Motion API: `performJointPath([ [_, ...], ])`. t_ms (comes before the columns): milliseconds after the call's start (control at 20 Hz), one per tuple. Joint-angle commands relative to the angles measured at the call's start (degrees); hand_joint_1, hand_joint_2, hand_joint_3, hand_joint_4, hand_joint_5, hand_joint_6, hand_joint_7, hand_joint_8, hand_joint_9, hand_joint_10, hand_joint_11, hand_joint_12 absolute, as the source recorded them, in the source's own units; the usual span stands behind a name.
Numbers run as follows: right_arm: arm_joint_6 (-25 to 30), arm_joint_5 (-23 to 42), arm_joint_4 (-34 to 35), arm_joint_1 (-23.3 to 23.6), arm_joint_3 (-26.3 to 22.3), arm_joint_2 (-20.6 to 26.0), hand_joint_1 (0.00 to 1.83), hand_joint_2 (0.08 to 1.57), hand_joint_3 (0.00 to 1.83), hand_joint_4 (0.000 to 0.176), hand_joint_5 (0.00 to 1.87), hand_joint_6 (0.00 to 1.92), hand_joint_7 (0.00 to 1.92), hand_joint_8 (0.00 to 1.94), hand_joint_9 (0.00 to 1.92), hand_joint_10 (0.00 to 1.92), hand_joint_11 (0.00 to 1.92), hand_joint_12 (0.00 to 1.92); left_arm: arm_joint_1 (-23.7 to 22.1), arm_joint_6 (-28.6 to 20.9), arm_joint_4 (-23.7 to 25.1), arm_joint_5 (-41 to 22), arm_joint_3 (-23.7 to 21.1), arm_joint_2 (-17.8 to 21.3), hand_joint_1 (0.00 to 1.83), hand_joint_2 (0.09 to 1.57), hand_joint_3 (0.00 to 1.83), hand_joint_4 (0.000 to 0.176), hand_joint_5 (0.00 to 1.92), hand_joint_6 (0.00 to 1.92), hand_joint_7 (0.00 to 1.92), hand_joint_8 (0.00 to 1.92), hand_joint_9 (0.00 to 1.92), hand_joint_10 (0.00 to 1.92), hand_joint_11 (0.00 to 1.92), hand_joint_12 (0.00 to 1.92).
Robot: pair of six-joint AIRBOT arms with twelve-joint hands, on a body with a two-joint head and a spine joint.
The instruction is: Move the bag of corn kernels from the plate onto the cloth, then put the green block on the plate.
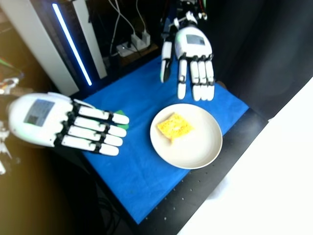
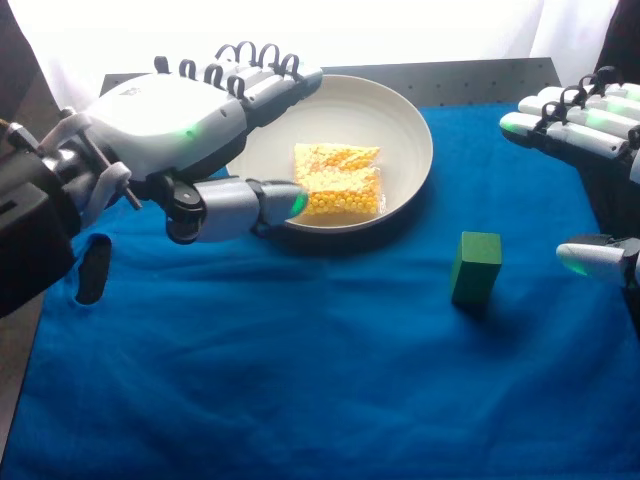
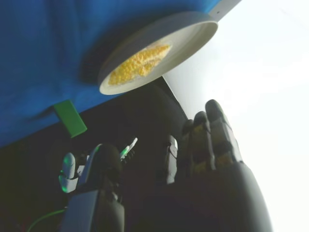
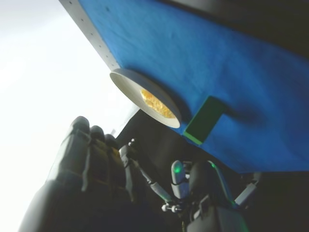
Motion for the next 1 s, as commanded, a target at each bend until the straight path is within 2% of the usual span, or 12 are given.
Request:
performJointPath([
  [0, 0.0, 6.5, 0.9, 1.1, 0.1, 0.0, 0.43, 1.26, 0.03, 0.000, 0.00, 0.00, 0.00, 0.00, 0.00, 0.00, 0.00, 0.00, -0.7, 0.0, 0.7, -6.0, 0.3, -0.4, 0.31, 1.40, 0.01, 0.000, 0.02, 0.00, 0.01, 0.00, 0.01, 0.05, 0.00, 0.56],
  [150, 0.0, 6.3, 0.9, 1.1, 0.1, -0.3, 0.48, 1.25, 0.02, 0.000, 0.00, 0.00, 0.00, 0.00, 0.00, 0.00, 0.00, 0.00, -1.2, 0.0, 0.7, -4.9, 1.0, -0.8, 0.37, 1.39, 0.00, 0.014, 0.00, 0.00, 0.00, 0.00, 0.00, 0.01, 0.00, 0.36],
  [250, 0.0, 6.1, 0.9, 1.1, 0.1, -0.4, 0.49, 1.25, 0.01, 0.000, 0.00, 0.00, 0.00, 0.00, 0.00, 0.00, 0.00, 0.00, -3.7, 0.0, 0.7, -1.7, 3.3, -2.6, 0.41, 1.39, 0.00, 0.030, 0.00, 0.00, 0.00, 0.00, 0.01, 0.01, 0.00, 0.52],
  [300, 0.0, 6.0, 0.9, 1.1, 0.1, -0.4, 0.49, 1.25, 0.01, 0.000, 0.00, 0.00, 0.00, 0.00, 0.00, 0.00, 0.00, 0.00, -5.8, 0.0, 0.7, 1.6, 5.3, -4.4, 0.57, 1.36, 0.00, 0.034, 0.01, 0.01, 0.02, 0.01, 0.02, 0.01, 0.00, 0.54],
  [350, 0.0, 6.0, 0.9, 1.1, 0.1, -0.5, 0.46, 1.26, 0.01, 0.000, 0.00, 0.00, 0.00, 0.00, 0.00, 0.00, 0.00, 0.00, -7.0, 0.0, 0.7, 3.7, 7.0, -5.8, 0.64, 1.34, 0.00, 0.027, 0.05, 0.01, 0.05, 0.01, 0.05, 0.02, 0.00, 0.62],
  [450, 0.0, 5.8, 0.9, 1.1, 0.3, -1.0, 0.36, 1.28, 0.02, 0.000, 0.00, 0.00, 0.00, 0.00, 0.00, 0.00, 0.00, 0.00, -8.8, 0.0, 0.2, 8.9, 11.3, -9.6, 0.73, 1.29, 0.00, 0.025, 0.11, 0.02, 0.14, 0.02, 0.15, 0.04, 0.00, 0.97],
  [500, 0.0, 5.7, 0.9, 1.1, 0.4, -1.2, 0.40, 1.29, 0.02, 0.000, 0.00, 0.00, 0.00, 0.00, 0.00, 0.00, 0.00, 0.00, -9.1, 0.0, -0.8, 11.3, 13.7, -11.8, 0.63, 1.28, 0.00, 0.048, 0.10, 0.01, 0.14, 0.01, 0.14, 0.03, 0.00, 1.01],
  [550, 0.0, 5.7, 0.9, 1.1, 0.5, -1.3, 0.43, 1.29, 0.02, 0.000, 0.00, 0.00, 0.00, 0.00, 0.00, 0.00, 0.00, 0.00, -9.1, 0.0, -1.8, 12.9, 15.6, -13.4, 0.56, 1.29, 0.00, 0.046, 0.11, 0.02, 0.14, 0.01, 0.15, 0.03, 0.00, 1.02],
  [700, 0.0, 5.7, 0.9, 1.0, 0.5, -1.4, 0.46, 1.31, 0.02, 0.000, 0.00, 0.00, 0.00, 0.00, 0.00, 0.00, 0.00, 0.00, -9.0, 0.7, -3.1, 16.9, 19.0, -16.9, 0.64, 1.28, 0.00, 0.054, 0.06, 0.01, 0.06, 0.00, 0.08, 0.01, 0.00, 0.72],
  [800, 0.0, 5.7, 0.9, 1.0, 0.5, -1.5, 0.46, 1.32, 0.01, 0.000, 0.00, 0.00, 0.00, 0.00, 0.00, 0.00, 0.00, 0.00, -8.9, 7.9, -8.1, 19.1, 19.3, -18.1, 0.61, 1.26, 0.00, 0.070, 0.07, 0.00, 0.04, 0.00, 0.04, 0.01, 0.00, 0.45],
  [850, 0.0, 5.7, 0.9, 1.0, 0.5, -1.5, 0.46, 1.31, 0.01, 0.000, 0.00, 0.00, 0.00, 0.00, 0.00, 0.00, 0.00, 0.00, -8.9, 8.3, -8.3, 20.0, 20.0, -18.7, 0.63, 1.26, 0.00, 0.062, 0.09, 0.01, 0.06, 0.00, 0.06, 0.01, 0.00, 0.46],
  [950, 0.0, 5.7, 0.9, 1.0, 0.5, -1.6, 0.50, 1.30, 0.00, 0.000, 0.00, 0.00, 0.00, 0.00, 0.00, 0.00, 0.00, 0.00, -8.8, 8.3, -9.3, 20.5, 21.0, -19.5, 0.88, 1.26, 0.00, 0.013, 0.25, 0.03, 0.21, 0.02, 0.21, 0.04, 0.00, 1.06],
])
